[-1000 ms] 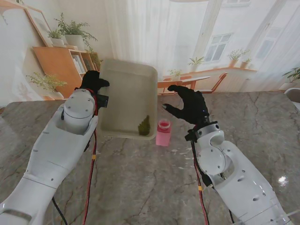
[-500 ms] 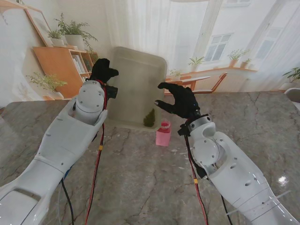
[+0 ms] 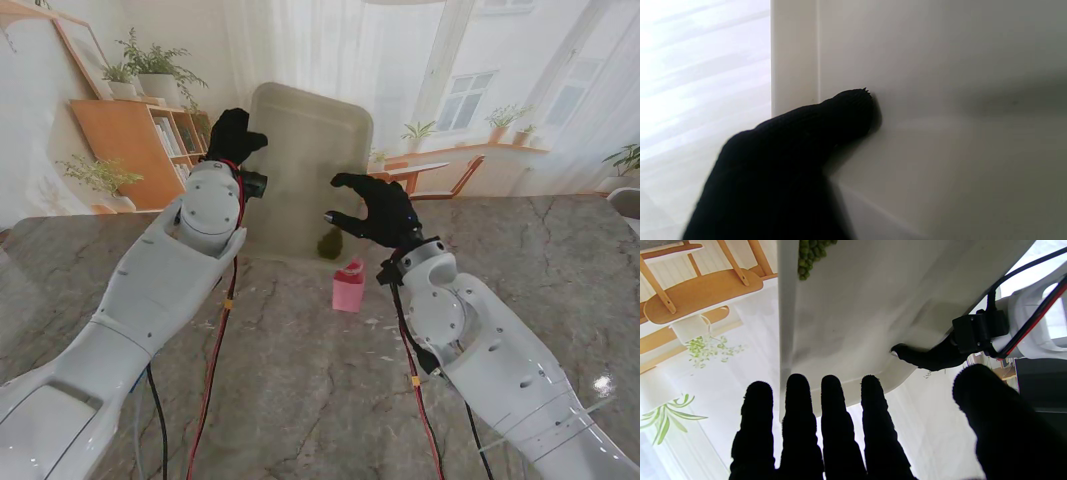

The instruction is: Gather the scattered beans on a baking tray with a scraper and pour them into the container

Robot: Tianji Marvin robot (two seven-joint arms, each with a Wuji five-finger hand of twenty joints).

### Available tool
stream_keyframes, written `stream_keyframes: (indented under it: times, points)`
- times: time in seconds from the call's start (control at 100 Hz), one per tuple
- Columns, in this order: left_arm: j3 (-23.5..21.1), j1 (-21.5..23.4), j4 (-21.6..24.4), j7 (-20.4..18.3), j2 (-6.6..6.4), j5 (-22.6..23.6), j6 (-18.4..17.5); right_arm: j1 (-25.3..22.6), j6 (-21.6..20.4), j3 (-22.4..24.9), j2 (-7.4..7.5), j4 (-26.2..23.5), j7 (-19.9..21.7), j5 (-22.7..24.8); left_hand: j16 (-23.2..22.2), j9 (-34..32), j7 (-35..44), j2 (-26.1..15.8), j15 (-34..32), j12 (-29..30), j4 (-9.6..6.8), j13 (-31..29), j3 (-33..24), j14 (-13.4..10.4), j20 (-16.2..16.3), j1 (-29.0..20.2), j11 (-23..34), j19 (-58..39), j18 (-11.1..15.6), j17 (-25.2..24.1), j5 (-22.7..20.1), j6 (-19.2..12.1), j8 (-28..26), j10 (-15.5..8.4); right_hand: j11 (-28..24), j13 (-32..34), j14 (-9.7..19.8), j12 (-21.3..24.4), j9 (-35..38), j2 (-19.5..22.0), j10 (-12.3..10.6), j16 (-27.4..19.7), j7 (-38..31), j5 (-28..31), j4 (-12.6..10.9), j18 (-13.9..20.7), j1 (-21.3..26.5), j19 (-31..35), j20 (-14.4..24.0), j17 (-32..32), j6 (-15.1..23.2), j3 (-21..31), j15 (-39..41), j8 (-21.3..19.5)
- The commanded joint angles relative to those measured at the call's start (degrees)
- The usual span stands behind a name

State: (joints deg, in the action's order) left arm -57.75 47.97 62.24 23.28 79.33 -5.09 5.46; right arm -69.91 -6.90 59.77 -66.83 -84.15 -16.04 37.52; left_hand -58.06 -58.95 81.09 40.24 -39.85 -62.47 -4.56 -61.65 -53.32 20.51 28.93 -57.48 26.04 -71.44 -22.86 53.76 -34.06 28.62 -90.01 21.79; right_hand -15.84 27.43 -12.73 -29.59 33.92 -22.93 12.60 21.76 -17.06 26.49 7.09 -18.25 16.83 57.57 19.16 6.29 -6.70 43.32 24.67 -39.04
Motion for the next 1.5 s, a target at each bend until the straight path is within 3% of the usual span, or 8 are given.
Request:
stream_keyframes:
  times: [0.0, 0.82, 1.16, 1.49]
  points:
    - [0.2, -0.4, 0.4, 1.1, 0.88, 0.2, -1.1, 0.4, 0.1, -0.1, -0.13, -0.3, 0.8, 0.2, -0.8, -1.0, -2.0, -2.2, -0.3, -1.2, -2.87, -3.5, -5.7, -9.9, 4.0, -6.6, 2.6, -6.6, 14.7, 3.1, 4.0, 11.4, 0.1, -10.3, -0.1, 0.5, 0.9, 0.6, 0.8, 1.2, -1.3, 0.1, -0.5, 0.9, -2.2, -0.7, 0.1, -0.9, 0.9, 0.0, 1.1, -0.8, -0.8, 1.3]
    - [4.2, -1.5, -1.3, 5.1, 2.01, 5.4, -6.3, -0.6, 1.6, -0.1, 0.47, -1.6, 2.7, 1.4, -0.8, -0.9, -1.9, -2.5, 0.1, -1.2, -3.31, -3.4, -5.1, -10.1, 4.5, -6.6, 2.5, -6.1, 14.9, 3.1, 4.3, 11.4, 0.1, -10.4, 0.0, 0.6, 0.8, 0.6, 0.8, 1.1, -1.3, 0.1, -0.5, 0.7, -2.2, -0.8, 0.0, -0.9, 0.9, 0.1, 1.2, -0.8, -0.9, 1.5]
    - [5.6, -3.1, -4.0, 6.8, 3.08, 6.0, -8.2, -2.0, 2.0, 1.4, 1.03, -3.2, 3.8, 2.8, -0.7, -0.7, -1.7, -3.0, 0.3, -1.2, -3.5, -3.2, -4.6, -10.5, 4.6, -6.6, 2.5, -5.6, 15.5, 3.0, 4.7, 11.4, 0.1, -10.7, 0.0, 0.8, 0.8, 0.6, 1.0, 1.1, -1.4, 0.1, -0.5, 0.8, -2.2, -0.8, 0.0, -0.9, 0.9, 0.3, 1.1, -0.8, -1.0, 1.6]
    - [6.9, -3.6, -4.9, 7.9, 3.54, 7.3, -10.3, -3.0, 0.5, 2.6, 1.72, -4.5, 6.2, 3.4, -0.8, -0.5, -1.6, -3.3, 0.6, -1.2, -3.69, -3.1, -4.1, -10.8, 4.8, -6.6, 2.4, -5.2, 15.7, 2.9, 4.9, 11.4, 0.1, -10.9, 0.1, 0.9, 0.8, 0.7, 1.0, 1.0, -1.4, 0.1, -0.5, 0.7, -2.1, -0.8, -0.1, -0.9, 0.8, 0.4, 1.3, -0.7, -1.1, 1.6]
